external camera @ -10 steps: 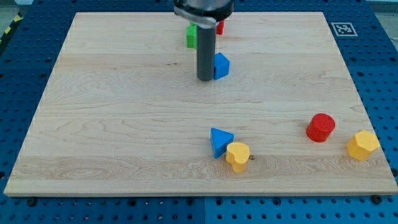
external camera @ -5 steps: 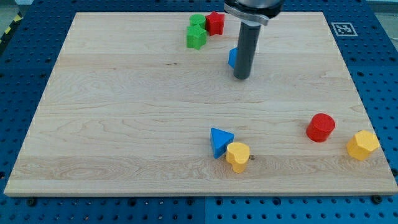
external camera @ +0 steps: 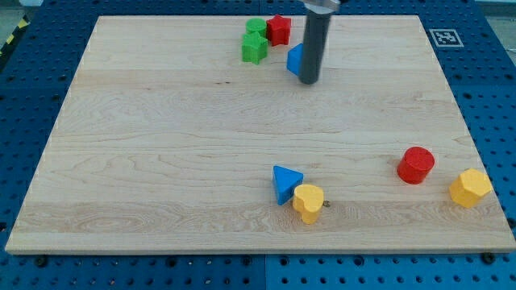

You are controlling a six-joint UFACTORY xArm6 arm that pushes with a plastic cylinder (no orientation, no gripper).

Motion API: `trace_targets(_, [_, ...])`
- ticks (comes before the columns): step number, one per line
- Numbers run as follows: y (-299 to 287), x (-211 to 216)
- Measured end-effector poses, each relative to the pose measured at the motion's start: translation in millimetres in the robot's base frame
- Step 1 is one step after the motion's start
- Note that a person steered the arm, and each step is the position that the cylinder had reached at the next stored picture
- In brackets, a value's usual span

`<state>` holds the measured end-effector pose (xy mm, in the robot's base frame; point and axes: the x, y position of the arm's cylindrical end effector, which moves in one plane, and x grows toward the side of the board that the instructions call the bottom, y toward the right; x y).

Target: Push the blue cube closer to the red star

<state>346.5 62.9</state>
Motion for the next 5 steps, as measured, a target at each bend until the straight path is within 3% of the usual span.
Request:
trace_targets(3, [35.4, -1.2])
trace_targets(4, [-9.5, -30.5])
trace_targets(5, [-13.5, -40.6])
